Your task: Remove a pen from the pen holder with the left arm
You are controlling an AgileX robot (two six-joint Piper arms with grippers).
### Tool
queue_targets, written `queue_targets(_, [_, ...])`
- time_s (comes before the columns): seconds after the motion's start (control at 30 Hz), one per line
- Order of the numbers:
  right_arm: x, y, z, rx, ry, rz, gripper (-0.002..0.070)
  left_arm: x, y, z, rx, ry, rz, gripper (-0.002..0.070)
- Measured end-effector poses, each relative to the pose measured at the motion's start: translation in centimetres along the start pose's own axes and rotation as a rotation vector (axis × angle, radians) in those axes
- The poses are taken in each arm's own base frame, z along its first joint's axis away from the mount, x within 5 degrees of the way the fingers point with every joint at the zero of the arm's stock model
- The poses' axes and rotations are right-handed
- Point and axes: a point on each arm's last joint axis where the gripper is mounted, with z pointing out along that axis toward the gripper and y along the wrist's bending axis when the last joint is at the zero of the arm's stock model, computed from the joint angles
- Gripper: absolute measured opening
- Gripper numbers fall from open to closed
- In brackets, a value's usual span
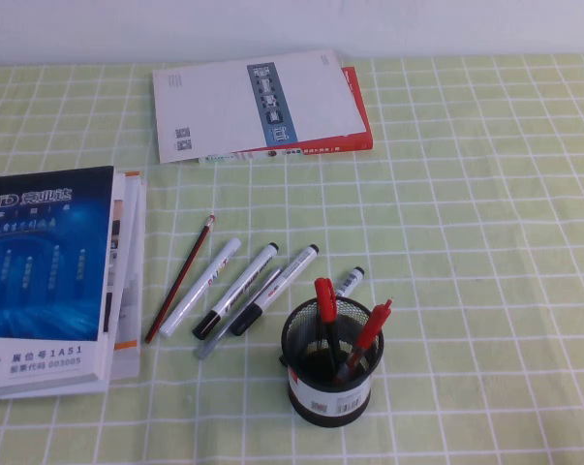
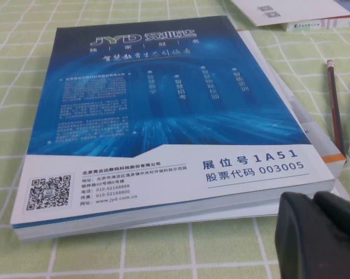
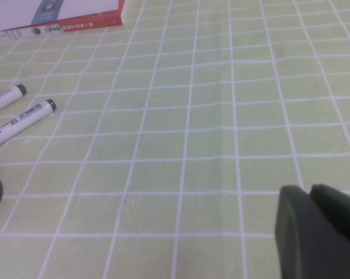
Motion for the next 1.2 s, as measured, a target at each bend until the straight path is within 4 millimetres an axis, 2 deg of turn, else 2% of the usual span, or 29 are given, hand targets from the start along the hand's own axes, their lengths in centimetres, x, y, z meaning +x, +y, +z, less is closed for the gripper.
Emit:
queue_targets(0.83, [0.0, 0.0, 0.0, 0.000, 0.000, 0.000, -0.0014, -0.3, -0.1, 0.0, 0.012, -0.036, -0.038, 0.0000])
queue_targets(1.0, [0.0, 0.0, 0.0, 0.000, 0.000, 0.000, -0.0014, -0.7, -0.4, 0.0, 0.055, -0.076, -0.175, 0.0000])
queue_targets(1.2, [0.0, 0.0, 0.0, 0.000, 0.000, 0.000, -0.0014, -1.6, -0.9, -0.2, 0.141, -0.153, -0.514, 0.0000])
